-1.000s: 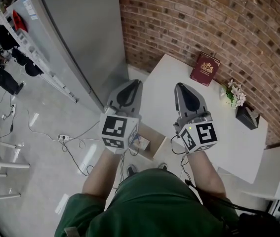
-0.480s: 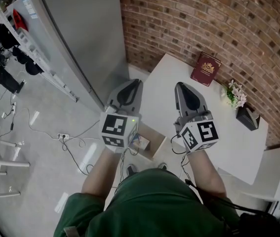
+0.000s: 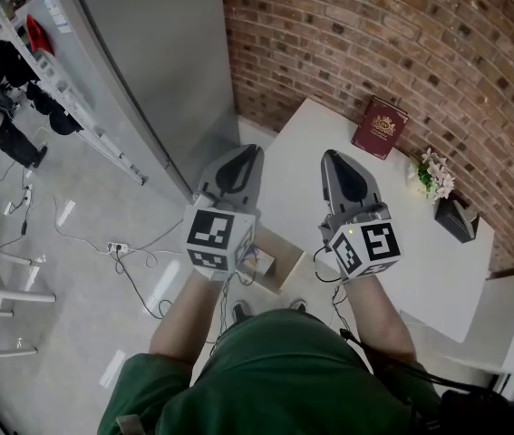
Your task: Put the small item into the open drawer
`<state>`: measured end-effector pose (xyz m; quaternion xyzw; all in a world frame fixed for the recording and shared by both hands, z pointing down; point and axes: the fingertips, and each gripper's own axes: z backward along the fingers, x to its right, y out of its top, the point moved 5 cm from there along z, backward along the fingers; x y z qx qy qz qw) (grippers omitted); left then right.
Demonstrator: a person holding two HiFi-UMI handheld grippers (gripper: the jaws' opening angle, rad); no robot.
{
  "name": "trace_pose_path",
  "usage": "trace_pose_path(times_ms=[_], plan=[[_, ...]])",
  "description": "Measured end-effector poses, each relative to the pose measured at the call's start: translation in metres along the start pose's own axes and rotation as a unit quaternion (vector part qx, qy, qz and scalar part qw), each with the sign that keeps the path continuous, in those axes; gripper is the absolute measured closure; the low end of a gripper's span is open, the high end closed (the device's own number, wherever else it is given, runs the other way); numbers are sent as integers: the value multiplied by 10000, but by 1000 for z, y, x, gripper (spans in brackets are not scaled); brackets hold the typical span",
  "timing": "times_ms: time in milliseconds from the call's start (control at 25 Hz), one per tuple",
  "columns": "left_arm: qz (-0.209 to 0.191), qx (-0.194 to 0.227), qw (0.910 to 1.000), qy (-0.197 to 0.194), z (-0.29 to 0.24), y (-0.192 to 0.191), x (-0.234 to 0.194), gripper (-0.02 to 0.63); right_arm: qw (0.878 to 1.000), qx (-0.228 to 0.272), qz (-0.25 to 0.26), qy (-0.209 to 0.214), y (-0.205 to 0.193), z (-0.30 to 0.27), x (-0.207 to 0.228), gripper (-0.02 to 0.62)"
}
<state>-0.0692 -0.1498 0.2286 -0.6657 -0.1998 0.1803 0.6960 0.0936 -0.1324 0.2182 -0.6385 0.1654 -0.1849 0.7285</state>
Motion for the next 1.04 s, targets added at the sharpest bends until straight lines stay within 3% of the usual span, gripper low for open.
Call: trace_pose_path(times_ms=[1040], plan=[[59, -234, 9994, 228, -20, -15, 41, 591, 9996, -39, -229, 160, -11, 21, 55, 594]])
